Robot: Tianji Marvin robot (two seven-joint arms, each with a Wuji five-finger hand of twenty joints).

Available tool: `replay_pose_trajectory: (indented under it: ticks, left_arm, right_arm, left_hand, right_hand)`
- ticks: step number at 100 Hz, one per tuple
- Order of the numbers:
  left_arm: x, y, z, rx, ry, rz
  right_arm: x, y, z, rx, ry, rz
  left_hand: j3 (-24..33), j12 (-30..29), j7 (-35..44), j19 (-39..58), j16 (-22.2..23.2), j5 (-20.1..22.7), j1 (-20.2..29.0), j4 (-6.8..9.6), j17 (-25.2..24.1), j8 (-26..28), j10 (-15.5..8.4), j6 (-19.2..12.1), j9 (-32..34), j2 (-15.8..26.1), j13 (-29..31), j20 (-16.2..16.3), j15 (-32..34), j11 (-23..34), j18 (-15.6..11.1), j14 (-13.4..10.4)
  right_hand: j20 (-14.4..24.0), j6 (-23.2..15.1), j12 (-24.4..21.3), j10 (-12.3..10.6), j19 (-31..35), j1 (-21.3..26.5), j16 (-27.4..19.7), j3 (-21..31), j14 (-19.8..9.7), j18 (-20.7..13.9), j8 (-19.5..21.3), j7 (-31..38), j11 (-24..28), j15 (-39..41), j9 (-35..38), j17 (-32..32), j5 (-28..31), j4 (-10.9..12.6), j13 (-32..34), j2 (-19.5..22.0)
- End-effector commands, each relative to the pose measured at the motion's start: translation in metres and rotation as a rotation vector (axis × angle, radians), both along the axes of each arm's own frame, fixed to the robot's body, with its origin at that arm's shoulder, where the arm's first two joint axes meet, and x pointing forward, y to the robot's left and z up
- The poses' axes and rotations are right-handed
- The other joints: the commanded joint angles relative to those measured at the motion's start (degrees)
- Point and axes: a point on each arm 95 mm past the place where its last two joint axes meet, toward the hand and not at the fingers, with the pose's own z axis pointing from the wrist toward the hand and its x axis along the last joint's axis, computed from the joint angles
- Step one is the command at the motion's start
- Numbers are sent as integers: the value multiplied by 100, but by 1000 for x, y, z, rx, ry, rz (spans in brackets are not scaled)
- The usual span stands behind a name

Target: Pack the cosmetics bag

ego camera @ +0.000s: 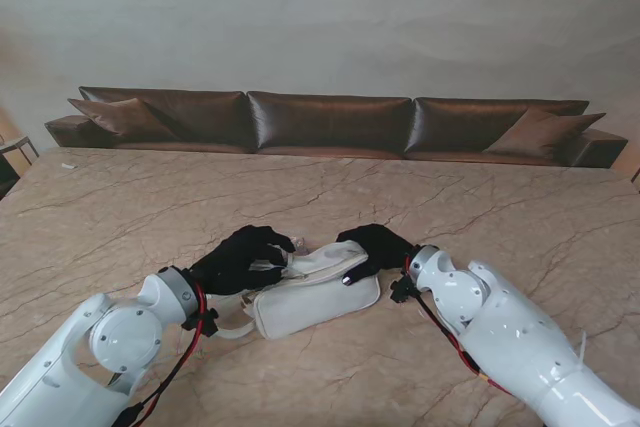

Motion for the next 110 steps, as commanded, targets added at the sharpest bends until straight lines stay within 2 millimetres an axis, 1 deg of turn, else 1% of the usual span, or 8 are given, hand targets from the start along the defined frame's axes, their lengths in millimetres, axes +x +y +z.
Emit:
replay_pose_trajectory:
  ticks: [1, 12, 51, 65, 72, 92, 101, 110]
  left_arm:
    - [-1, 12, 2, 25, -15, 17]
    - [-4, 25, 1, 47, -20, 36]
    - [-12, 68, 1, 120, -54, 133]
    - [-14, 77, 3, 112, -54, 160]
    - [-15, 83, 2, 149, -72, 171]
    - [-21, 104, -12, 143, -30, 226]
    - [-26, 107, -20, 127, -14, 240]
    - [-32, 109, -29, 133, 2, 234]
  right_arm:
    - [-10, -25, -27, -65, 64, -43]
    - [-11, -29, -29, -84, 63, -50]
    - [-12, -37, -31, -117, 53, -79]
    - [-13, -38, -31, -120, 50, -90]
    - [-13, -38, -31, -121, 46, -99]
    - [-14, -45, -30, -135, 40, -121]
    - [-15, -47, -31, -136, 33, -130]
    - [-16, -47, -31, -134, 18, -151]
  left_hand:
    - [280, 28, 1459, -45, -40, 899, 470, 323, -34, 128, -22, -738, 107, 712, -31, -58, -100, 48, -45, -138]
    - [282, 24, 1430, -33, -46, 872, 455, 338, -43, 134, -20, -777, 114, 712, -15, -53, -118, 33, -43, -137]
    - [276, 9, 1367, 14, -60, 798, 360, 390, -54, 200, -48, -917, 118, 756, 38, -16, -139, -2, -7, -123]
    - [292, 4, 1363, 27, -70, 807, 394, 397, -70, 237, -35, -854, 110, 753, 20, 9, -155, -14, -20, -128]
    - [282, 5, 1381, 74, -60, 831, 330, 417, -75, 289, -52, -967, 166, 774, 94, 69, -129, -4, 27, -109]
    - [290, 13, 1353, 100, -63, 801, 339, 426, -86, 311, -16, -921, 172, 767, 104, 128, -122, -3, 42, -88]
    - [294, 33, 1342, 112, -61, 788, 336, 428, -88, 317, -14, -908, 189, 756, 127, 154, -117, 7, 48, -83]
    - [358, 185, 1336, 126, -55, 734, 262, 456, -100, 353, -17, -963, 205, 763, 148, 214, -116, 11, 63, -72]
  right_hand:
    - [56, -691, 387, -157, 115, 1887, 319, 1198, 92, 26, 448, 550, 991, 689, 439, 5, 885, 597, 242, 2108]
    - [60, -706, 428, -210, 142, 1914, 341, 1204, 91, 40, 537, 622, 1052, 729, 481, 54, 898, 609, 298, 2133]
    - [65, -652, 525, -205, 227, 2007, 468, 1322, 116, 108, 730, 878, 1217, 925, 633, 185, 1010, 678, 493, 2155]
    - [63, -644, 535, -201, 231, 2018, 484, 1310, 124, 112, 752, 900, 1232, 929, 634, 186, 991, 689, 491, 2165]
    - [61, -648, 540, -200, 232, 2022, 493, 1303, 118, 112, 760, 913, 1239, 931, 630, 179, 995, 692, 488, 2169]
    - [62, -633, 570, -199, 250, 2049, 529, 1292, 127, 125, 801, 976, 1292, 962, 641, 205, 1009, 706, 512, 2211]
    - [68, -625, 571, -194, 271, 2081, 543, 1304, 137, 139, 834, 1025, 1318, 988, 673, 237, 1030, 725, 553, 2212]
    - [77, -599, 570, -174, 301, 2100, 554, 1326, 148, 156, 868, 1071, 1354, 1021, 712, 272, 1043, 751, 600, 2218]
